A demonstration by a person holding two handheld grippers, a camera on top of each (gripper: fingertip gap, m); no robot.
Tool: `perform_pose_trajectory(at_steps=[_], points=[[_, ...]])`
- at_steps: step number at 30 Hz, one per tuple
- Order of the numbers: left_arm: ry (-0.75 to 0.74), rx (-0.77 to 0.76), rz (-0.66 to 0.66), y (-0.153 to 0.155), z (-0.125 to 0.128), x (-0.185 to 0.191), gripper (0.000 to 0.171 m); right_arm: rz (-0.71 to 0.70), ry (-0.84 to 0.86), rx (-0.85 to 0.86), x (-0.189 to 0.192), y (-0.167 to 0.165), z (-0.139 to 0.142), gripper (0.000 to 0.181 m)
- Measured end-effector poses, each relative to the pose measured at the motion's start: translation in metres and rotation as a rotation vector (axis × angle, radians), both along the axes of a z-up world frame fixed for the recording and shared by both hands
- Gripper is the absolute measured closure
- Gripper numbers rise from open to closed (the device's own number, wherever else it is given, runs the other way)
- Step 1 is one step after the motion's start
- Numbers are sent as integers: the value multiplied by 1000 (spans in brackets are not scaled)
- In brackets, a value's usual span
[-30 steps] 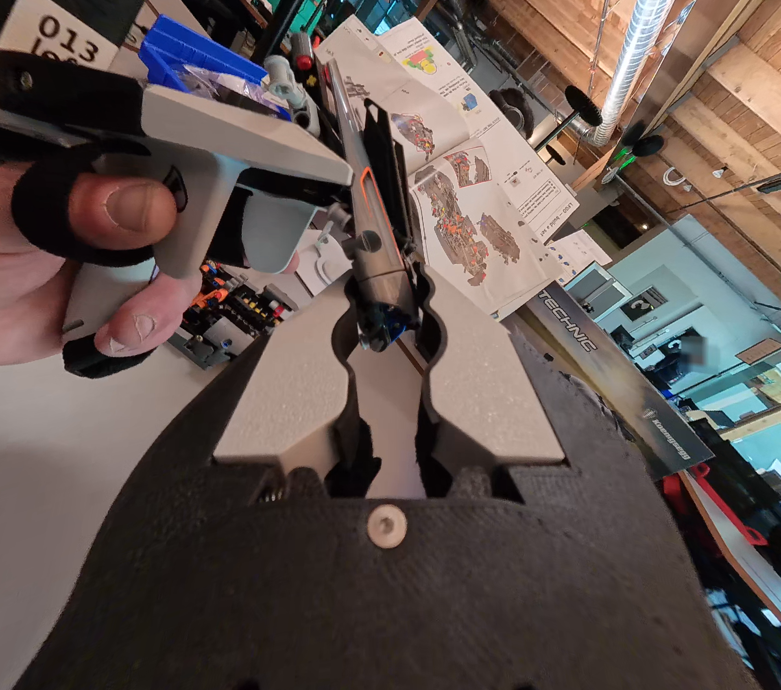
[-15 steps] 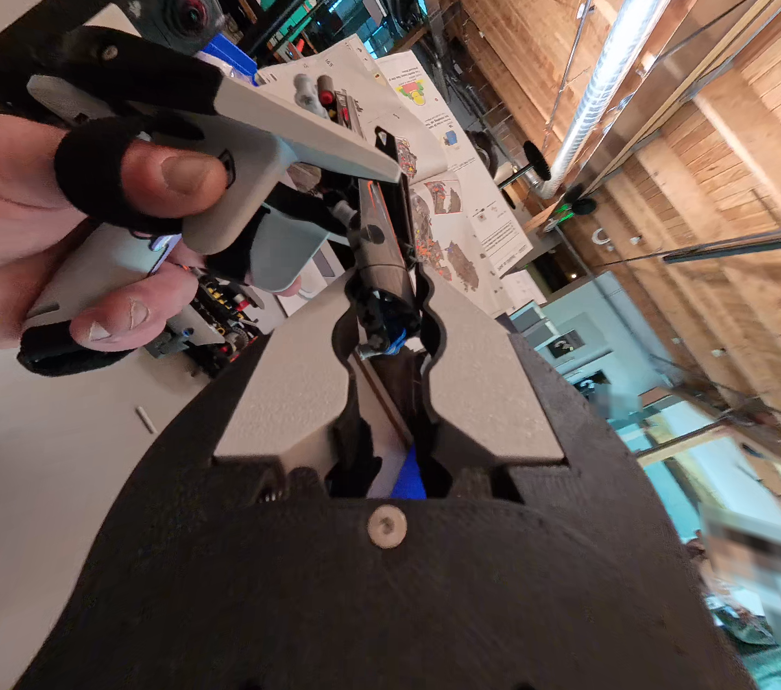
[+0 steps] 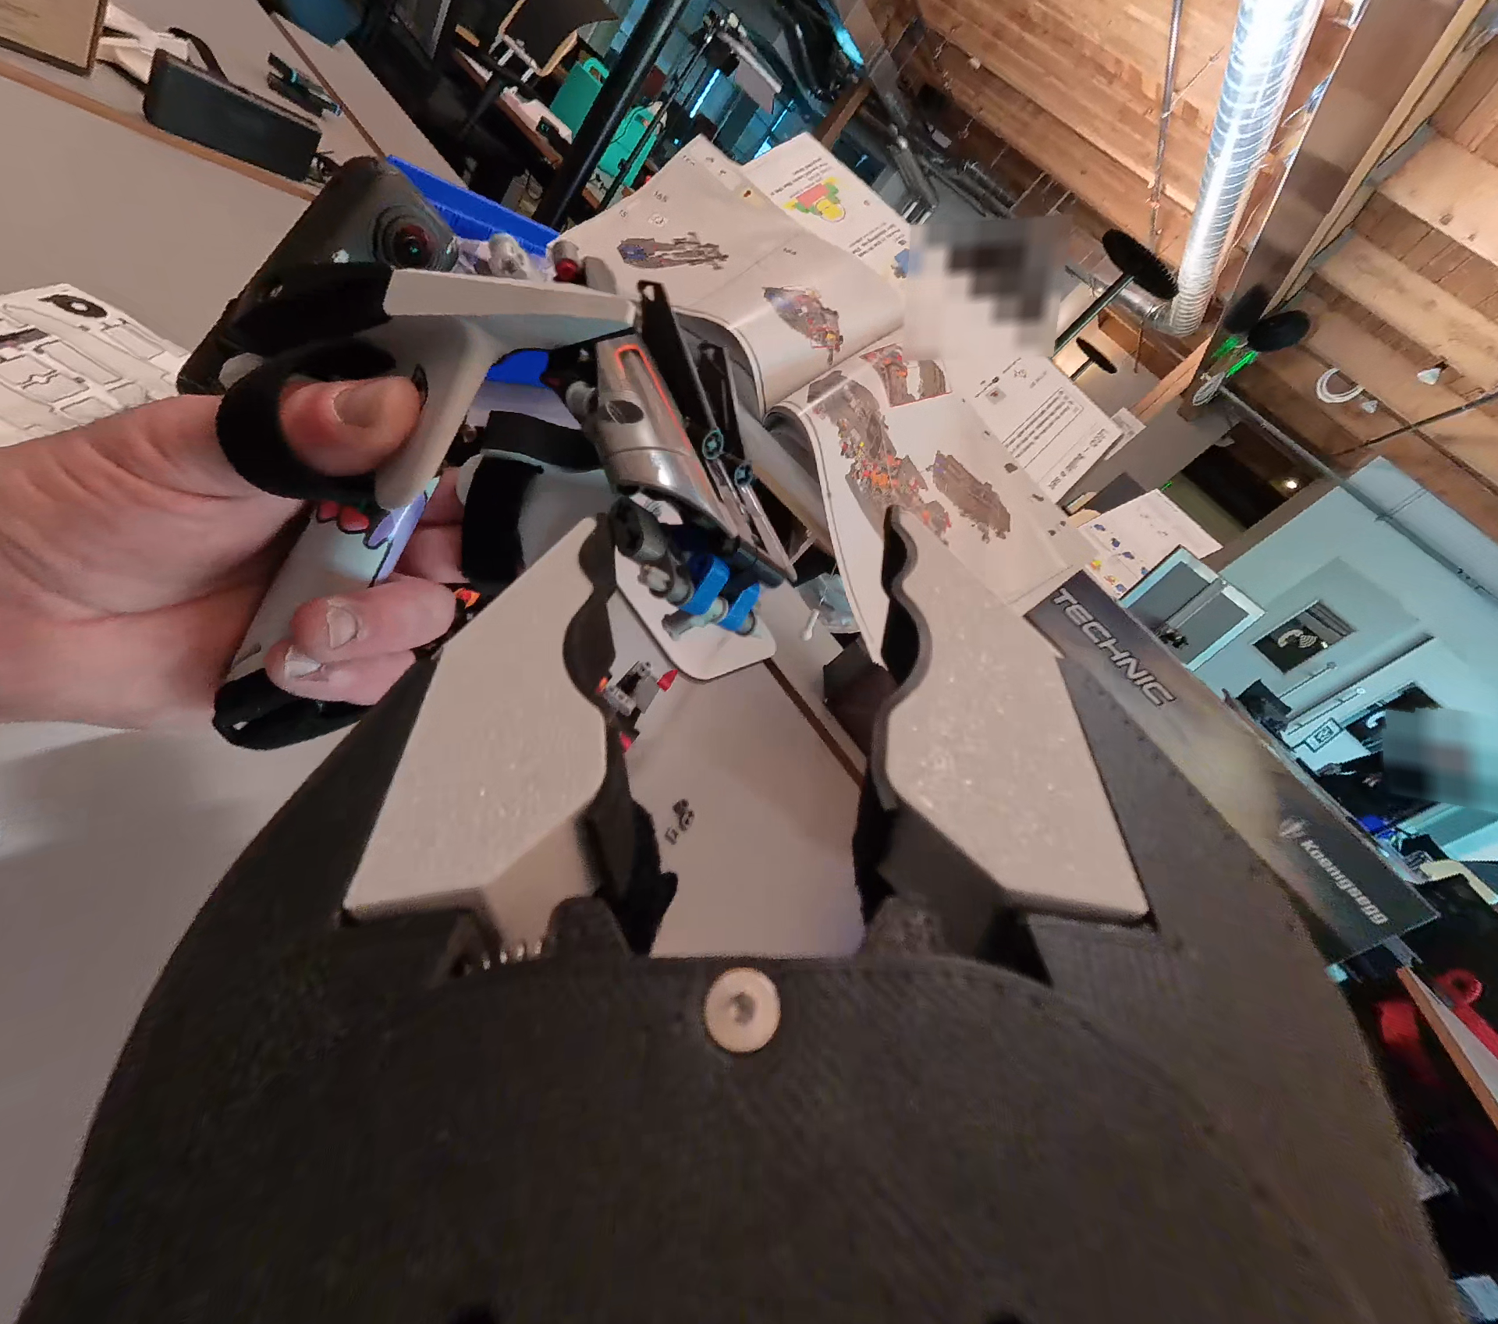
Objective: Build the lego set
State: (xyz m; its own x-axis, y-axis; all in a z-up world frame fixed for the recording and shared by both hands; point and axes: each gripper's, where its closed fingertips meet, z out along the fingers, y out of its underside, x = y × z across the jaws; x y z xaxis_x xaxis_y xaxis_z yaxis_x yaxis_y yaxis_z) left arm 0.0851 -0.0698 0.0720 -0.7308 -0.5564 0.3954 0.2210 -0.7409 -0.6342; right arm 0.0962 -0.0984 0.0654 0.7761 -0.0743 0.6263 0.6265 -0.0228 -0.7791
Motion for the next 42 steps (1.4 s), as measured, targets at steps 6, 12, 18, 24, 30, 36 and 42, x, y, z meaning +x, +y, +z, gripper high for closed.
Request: perform_pose_trajectory(at_steps=[6, 12, 18, 24, 30, 36, 42], points=[[14, 149, 81, -14, -3, 3, 92, -26, -2, -85, 0, 8, -19, 123], [11, 288, 176, -28, -2, 4, 93, -45, 4, -122, -1, 16, -28, 139], [33, 345, 226, -31, -2, 6, 92, -54, 4, -92, 2, 13, -26, 144], [39, 338, 223, -33, -3, 7, 94, -61, 49, -53, 11, 6, -18, 158], [40, 346, 227, -34, -1, 8, 95, -38, 75, -36, 13, 5, -16, 159], [42, 352, 227, -35, -2, 9, 96, -19, 107, -23, 14, 3, -15, 160], [43, 357, 227, -36, -2, 9, 98, -5, 143, -12, 18, 2, -14, 162]])
